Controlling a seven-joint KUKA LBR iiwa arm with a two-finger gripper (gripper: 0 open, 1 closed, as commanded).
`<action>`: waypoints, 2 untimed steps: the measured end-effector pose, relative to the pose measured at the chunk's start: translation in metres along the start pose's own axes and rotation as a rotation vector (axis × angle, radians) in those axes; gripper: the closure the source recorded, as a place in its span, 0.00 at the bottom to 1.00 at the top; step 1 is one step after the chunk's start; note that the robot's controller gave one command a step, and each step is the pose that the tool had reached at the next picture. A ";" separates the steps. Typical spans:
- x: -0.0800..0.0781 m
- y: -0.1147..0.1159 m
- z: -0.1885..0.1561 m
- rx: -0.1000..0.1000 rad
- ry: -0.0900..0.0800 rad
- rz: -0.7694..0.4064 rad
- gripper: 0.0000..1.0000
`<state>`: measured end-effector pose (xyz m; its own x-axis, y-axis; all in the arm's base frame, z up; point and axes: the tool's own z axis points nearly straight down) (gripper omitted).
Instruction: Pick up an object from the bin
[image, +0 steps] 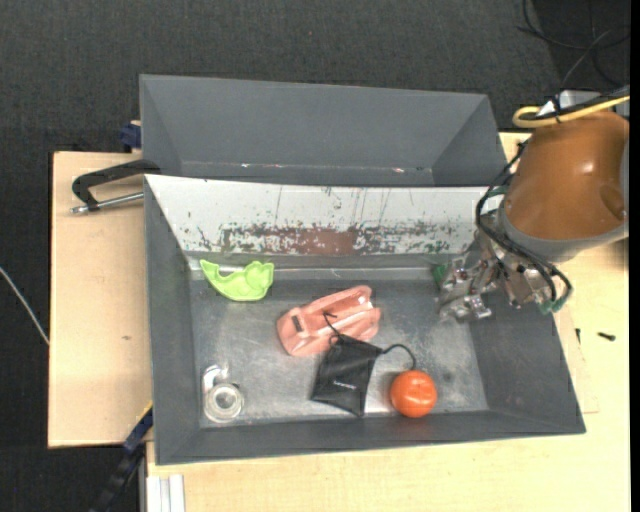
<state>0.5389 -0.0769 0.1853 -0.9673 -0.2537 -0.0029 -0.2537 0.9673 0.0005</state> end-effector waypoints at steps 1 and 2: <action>-0.040 0.002 0.024 0.001 -0.003 0.053 0.00; -0.054 0.006 0.055 -0.002 0.003 0.072 0.00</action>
Offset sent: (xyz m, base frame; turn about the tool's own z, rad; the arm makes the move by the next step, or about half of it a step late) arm 0.0000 0.0000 0.0000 0.0000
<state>0.5895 -0.0573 0.1308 -0.9831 -0.1832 0.0003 -0.1832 0.9831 0.0026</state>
